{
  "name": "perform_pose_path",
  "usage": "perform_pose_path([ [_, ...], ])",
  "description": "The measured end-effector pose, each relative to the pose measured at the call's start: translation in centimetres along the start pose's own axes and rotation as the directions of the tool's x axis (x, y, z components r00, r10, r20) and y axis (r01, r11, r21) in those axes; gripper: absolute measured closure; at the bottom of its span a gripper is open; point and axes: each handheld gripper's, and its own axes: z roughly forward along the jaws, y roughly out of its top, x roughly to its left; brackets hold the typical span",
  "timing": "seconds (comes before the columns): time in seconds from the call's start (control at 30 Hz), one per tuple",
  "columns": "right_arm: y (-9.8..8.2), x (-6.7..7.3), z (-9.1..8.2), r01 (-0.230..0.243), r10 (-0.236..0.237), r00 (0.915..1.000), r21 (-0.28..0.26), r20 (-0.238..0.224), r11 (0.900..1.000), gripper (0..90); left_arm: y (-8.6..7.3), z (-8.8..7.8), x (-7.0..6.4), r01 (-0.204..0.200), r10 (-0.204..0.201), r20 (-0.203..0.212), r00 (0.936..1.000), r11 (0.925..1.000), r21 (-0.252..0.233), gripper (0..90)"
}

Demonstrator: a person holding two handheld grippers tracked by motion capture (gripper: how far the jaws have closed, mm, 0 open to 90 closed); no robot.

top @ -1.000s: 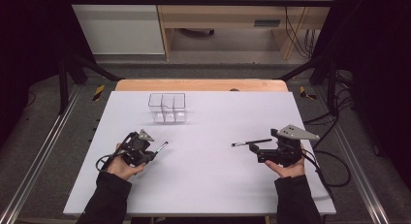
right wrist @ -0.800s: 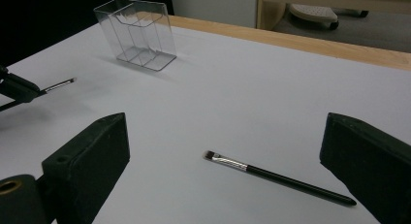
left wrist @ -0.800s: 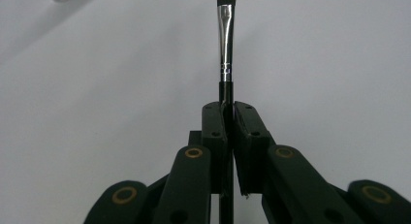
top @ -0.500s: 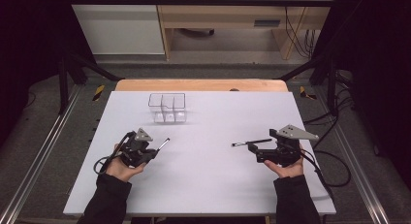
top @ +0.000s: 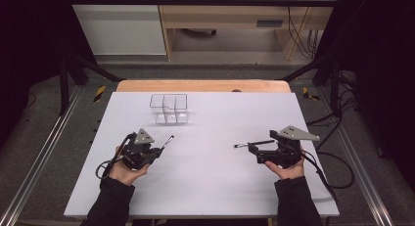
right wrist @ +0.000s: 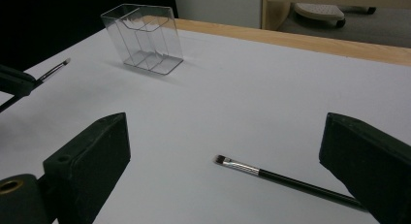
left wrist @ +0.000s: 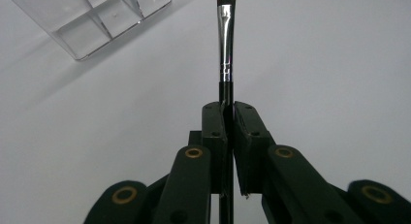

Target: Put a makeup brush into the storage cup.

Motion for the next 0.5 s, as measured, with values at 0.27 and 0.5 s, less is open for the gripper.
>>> perform_pose_path([
  [0.27,0.1,0.8,0.5,0.002,-0.002,0.9998,-0.001,-0.019,1.000,5.1,0.3,-0.5,-0.7,0.005,-0.005,-0.004,1.0000,0.9984,-0.056,83.5],
  [0.5,0.2,1.5,1.0,-0.006,0.005,0.9994,-0.010,-0.033,1.000,5.5,0.5,-1.1,-1.2,0.011,-0.013,-0.015,0.9998,0.9927,-0.120,83.5],
])
